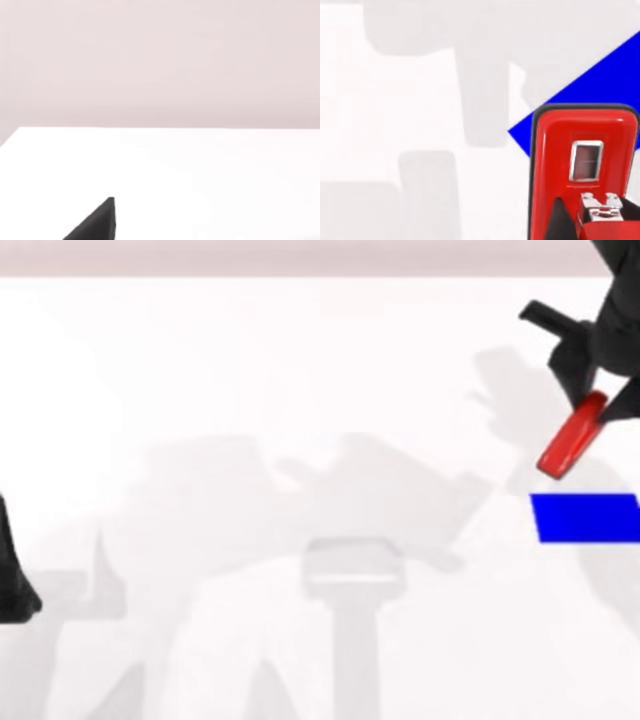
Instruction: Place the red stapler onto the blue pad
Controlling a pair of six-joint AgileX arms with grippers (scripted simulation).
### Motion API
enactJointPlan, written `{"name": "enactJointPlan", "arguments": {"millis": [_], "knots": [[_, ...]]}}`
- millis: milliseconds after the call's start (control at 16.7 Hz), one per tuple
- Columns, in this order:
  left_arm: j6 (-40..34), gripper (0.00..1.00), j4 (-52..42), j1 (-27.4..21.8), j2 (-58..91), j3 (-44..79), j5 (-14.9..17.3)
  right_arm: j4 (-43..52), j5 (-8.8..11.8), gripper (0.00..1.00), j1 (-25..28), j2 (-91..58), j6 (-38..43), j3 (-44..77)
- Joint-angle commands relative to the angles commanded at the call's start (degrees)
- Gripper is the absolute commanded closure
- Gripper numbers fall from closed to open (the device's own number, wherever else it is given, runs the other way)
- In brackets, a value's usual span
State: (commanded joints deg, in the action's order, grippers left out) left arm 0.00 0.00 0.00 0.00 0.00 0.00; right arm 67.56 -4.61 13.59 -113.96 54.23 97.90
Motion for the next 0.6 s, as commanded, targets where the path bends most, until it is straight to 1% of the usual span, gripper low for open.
{"name": "enactJointPlan", "arguments": {"millis": [180,300,480,600], "knots": [[0.00,0.00,0.00,0.00,0.00,0.00,0.00,1.74,1.25,1.00,-3.42,0.10,16.46,-0.88],[0.00,0.00,0.00,0.00,0.00,0.00,0.00,2.77,2.25,1.00,-5.42,0.50,25.54,-1.59],[0.00,0.00,0.00,0.00,0.00,0.00,0.00,4.04,3.70,1.00,-7.75,1.28,35.21,-2.63],[0.00,0.00,0.00,0.00,0.00,0.00,0.00,4.53,4.37,1.00,-8.71,1.75,38.84,-3.16]]}}
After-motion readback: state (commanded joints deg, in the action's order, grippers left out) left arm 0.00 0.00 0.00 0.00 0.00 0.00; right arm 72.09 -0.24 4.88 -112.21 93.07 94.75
